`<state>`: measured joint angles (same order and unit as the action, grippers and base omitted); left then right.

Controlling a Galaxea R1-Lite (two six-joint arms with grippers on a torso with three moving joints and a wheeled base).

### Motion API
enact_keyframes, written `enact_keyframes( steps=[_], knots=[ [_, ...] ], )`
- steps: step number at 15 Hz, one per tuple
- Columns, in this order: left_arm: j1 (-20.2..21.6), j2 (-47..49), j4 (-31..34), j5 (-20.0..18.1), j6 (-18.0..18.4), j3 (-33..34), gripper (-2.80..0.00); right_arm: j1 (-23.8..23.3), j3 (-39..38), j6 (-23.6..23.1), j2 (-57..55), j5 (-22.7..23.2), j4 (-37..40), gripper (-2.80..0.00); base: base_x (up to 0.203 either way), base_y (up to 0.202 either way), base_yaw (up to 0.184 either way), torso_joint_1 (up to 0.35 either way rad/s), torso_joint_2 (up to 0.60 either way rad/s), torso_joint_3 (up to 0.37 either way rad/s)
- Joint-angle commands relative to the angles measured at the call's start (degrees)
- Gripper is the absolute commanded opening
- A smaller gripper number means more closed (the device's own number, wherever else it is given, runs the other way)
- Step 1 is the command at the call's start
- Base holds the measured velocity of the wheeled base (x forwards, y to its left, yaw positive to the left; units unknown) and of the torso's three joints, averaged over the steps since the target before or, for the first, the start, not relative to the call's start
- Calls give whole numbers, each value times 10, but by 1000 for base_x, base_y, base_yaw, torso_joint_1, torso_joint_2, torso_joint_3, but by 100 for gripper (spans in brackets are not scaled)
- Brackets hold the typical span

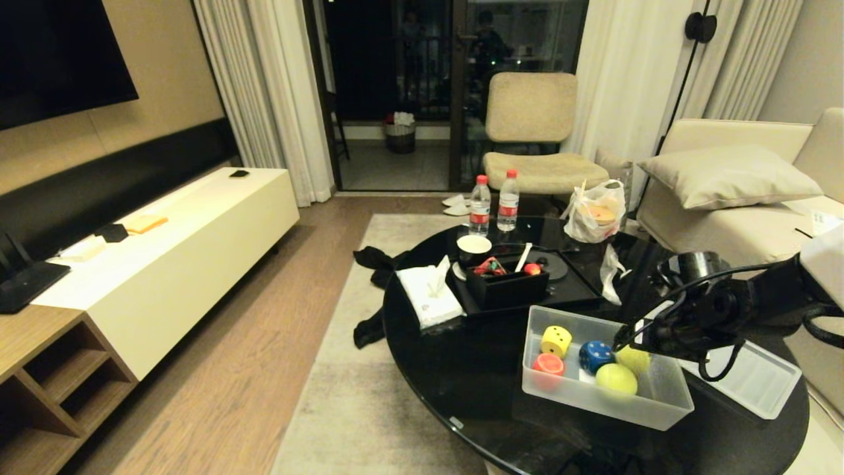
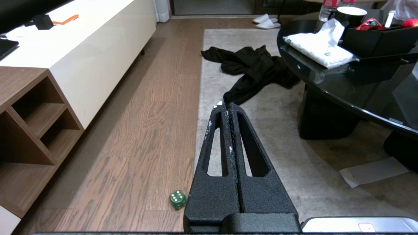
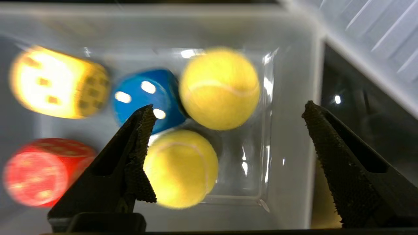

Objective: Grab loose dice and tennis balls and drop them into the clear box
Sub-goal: Put the ball in the box, then pick up toys out of the box

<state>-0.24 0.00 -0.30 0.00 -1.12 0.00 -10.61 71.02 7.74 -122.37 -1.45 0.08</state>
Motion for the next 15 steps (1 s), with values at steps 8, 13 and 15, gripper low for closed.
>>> enact_keyframes(
  steps=[8,13,15],
  knots=[
    [0,0,0,0,-1,1,-280,27,-36,4,187,4,8,-280,0,0,0,0,0,0],
    [-1,0,0,0,-1,1,-280,74,-118,4,344,1,8,-280,0,0,0,0,0,0],
    [0,0,0,0,-1,1,-280,92,-171,4,406,-2,7,-280,0,0,0,0,0,0]
  ],
)
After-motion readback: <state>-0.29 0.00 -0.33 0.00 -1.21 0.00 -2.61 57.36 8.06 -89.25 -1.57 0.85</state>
